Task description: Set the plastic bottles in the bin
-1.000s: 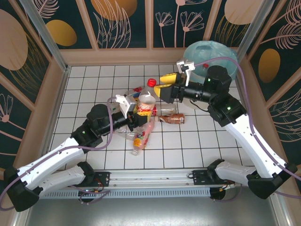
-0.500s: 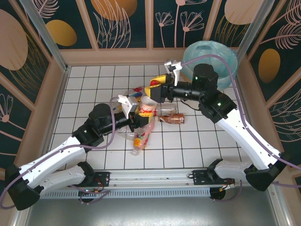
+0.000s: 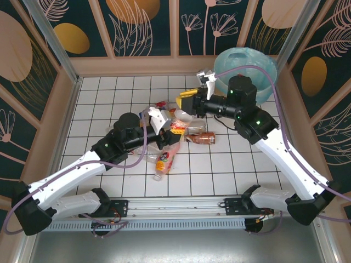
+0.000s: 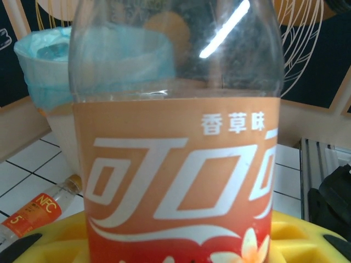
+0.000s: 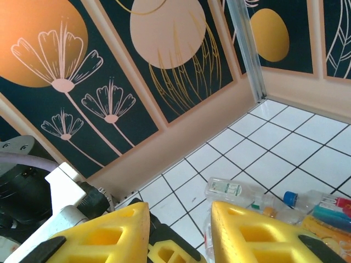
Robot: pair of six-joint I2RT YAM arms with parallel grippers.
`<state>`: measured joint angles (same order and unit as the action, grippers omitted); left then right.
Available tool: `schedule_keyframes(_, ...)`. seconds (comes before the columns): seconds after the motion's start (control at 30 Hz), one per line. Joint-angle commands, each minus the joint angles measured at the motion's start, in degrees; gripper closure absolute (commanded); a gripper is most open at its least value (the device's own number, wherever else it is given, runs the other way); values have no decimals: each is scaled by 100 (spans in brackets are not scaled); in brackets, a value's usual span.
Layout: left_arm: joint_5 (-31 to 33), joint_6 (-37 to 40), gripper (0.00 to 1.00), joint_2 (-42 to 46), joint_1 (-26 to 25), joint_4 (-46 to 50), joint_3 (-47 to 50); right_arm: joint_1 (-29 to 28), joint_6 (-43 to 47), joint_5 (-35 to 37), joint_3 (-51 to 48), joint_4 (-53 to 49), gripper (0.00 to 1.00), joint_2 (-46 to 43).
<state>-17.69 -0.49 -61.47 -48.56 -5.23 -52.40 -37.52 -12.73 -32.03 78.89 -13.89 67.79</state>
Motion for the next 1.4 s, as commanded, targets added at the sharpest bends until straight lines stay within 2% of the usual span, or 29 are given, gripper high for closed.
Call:
schedule_keyframes(0.0, 122, -238, 77, 305, 69, -324, 112, 123, 43, -567, 334, 131, 82, 95)
schedule_keyframes(0.07, 124, -361, 76, 507, 67, -604, 302, 122, 53, -585, 479, -19, 87, 183)
schedule_keyframes(0.23, 214, -427, 76, 733, 66, -653, 386, 109, -86, -559, 364, 146, 89, 128)
schedule_keyframes(0.33, 209, -451, 74, 724, 67, -605, 345, 66, -253, -587, 307, 334, 100, 99)
schedule_keyframes(0.4, 273, -506, 64, 733, 72, -614, 336, 37, -293, -506, 400, 305, 100, 128)
schedule_keyframes(0.5, 473, -604, 38, 753, 71, -688, 371, 34, -262, -181, 609, 96, 100, 175)
schedule_keyframes(0.57, 534, -623, 30, 781, 70, -693, 371, 35, -194, 98, 775, -110, 100, 197)
schedule_keyframes(0.6, 578, -637, 20, 805, 70, -695, 379, 43, -129, 270, 890, -238, 100, 225)
schedule_keyframes(0.67, 692, -636, 13, 874, 72, -698, 392, 84, 15, 604, 1158, -524, 100, 283)
schedule_keyframes(0.83, 991, -589, 10, 1164, 68, -676, 441, 357, 514, 1490, 2293, -1445, 100, 635)
schedule_keyframes(1.0, 1475, -541, 8, 1259, 67, -562, 360, 1342, 792, 1825, 3866, -2097, 100, 1193)
schedule_keyframes(1.17, 1914, -750, 10, 979, 70, -477, 168, 2193, 818, 2122, 4883, -2206, 100, 1695)
schedule_keyframes(1.3, 2250, -944, 13, 682, 67, -445, 15, 2416, 979, 2752, 5061, -2170, 100, 1795)
schedule_keyframes(1.37, 2194, -993, 14, 498, 66, -303, -150, 2514, 1071, 3025, 4963, -2068, 100, 1785)
